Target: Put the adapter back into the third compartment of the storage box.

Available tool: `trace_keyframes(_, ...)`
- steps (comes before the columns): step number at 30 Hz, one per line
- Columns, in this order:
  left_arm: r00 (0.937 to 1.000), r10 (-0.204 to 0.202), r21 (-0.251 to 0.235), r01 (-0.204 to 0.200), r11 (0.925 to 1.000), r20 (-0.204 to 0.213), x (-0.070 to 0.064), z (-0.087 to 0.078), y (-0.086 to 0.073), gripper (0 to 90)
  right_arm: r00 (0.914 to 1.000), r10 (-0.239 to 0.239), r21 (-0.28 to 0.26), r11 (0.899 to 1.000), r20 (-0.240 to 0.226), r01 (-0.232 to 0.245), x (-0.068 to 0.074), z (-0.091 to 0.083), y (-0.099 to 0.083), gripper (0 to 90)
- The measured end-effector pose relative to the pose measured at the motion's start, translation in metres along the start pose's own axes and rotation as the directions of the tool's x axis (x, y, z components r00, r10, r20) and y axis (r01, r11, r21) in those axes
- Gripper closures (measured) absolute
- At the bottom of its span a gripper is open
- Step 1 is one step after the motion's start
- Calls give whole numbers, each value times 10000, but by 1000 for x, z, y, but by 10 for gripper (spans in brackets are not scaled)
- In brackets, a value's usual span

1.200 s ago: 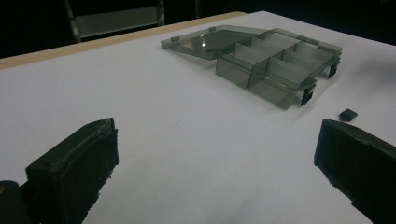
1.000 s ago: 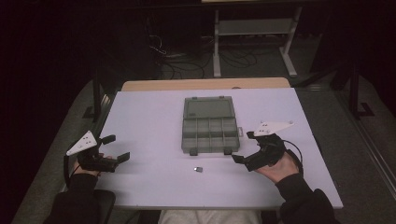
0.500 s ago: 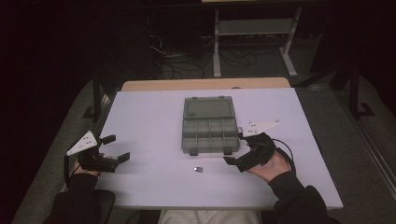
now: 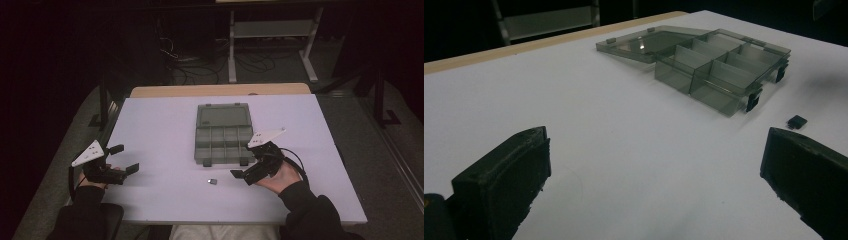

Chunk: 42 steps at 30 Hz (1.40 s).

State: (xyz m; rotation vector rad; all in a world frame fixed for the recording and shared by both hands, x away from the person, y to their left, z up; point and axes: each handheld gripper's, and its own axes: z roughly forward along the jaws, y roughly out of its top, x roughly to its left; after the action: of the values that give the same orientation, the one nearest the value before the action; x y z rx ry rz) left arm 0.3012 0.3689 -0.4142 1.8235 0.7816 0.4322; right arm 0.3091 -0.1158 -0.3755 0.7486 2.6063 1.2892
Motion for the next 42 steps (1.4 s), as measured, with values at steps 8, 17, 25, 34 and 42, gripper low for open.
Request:
trace_keyframes(8,10000,9,0,-9,10000,9,0,0,0,0,9992,-279,310,9991,-270,288,7,15,7,0)
trace_keyframes(17,10000,35,6,-35,10000,19,0,0,0,0,9969,-595,722,9954,-511,631,14,31,10,0)
trace_keyframes(25,10000,80,31,-80,10000,20,0,0,0,0,9939,-800,1041,9907,-762,877,19,44,10,0)
trace_keyframes(34,10000,78,28,-78,10000,41,0,0,0,0,9913,-921,1328,9857,-936,1041,24,55,9,0)
trace_keyframes(42,10000,83,31,-84,10000,42,-1,1,0,0,9886,-1028,1545,9808,-1096,1191,28,64,9,0)
